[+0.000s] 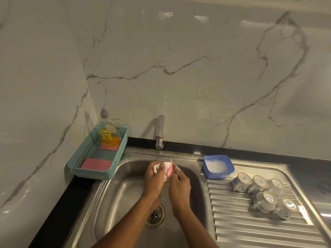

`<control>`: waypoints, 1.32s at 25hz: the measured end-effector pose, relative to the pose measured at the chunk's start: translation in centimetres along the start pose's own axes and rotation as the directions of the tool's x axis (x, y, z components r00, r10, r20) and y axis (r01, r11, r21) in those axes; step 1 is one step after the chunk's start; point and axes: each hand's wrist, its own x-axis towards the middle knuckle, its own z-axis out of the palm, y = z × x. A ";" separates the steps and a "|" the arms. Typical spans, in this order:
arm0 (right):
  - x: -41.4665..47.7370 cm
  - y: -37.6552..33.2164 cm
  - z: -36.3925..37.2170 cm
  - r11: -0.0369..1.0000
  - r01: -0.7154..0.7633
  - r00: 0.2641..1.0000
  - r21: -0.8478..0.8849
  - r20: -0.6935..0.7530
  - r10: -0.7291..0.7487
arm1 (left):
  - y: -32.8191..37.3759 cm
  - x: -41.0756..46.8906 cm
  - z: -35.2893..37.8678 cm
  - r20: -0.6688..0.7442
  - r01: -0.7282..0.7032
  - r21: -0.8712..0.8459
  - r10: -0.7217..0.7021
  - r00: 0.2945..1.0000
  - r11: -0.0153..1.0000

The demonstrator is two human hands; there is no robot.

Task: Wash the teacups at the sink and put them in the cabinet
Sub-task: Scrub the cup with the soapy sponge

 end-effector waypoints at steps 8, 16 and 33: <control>-1.0 1.0 -0.4 0.991 0.043 0.998 -0.128 -0.045 -0.049 | -0.9 -0.8 -0.2 0.048 -0.068 0.056 0.065 0.997 0.996; -2.0 0.5 -0.7 0.998 0.052 0.995 -0.017 -0.079 -0.054 | -0.1 0.0 -0.6 0.061 0.005 -0.074 -0.001 0.998 0.997; -4.0 -1.1 -0.1 0.997 0.048 0.974 0.066 0.220 -0.061 | 0.8 1.1 0.0 -0.190 0.320 -0.356 -0.403 0.895 0.878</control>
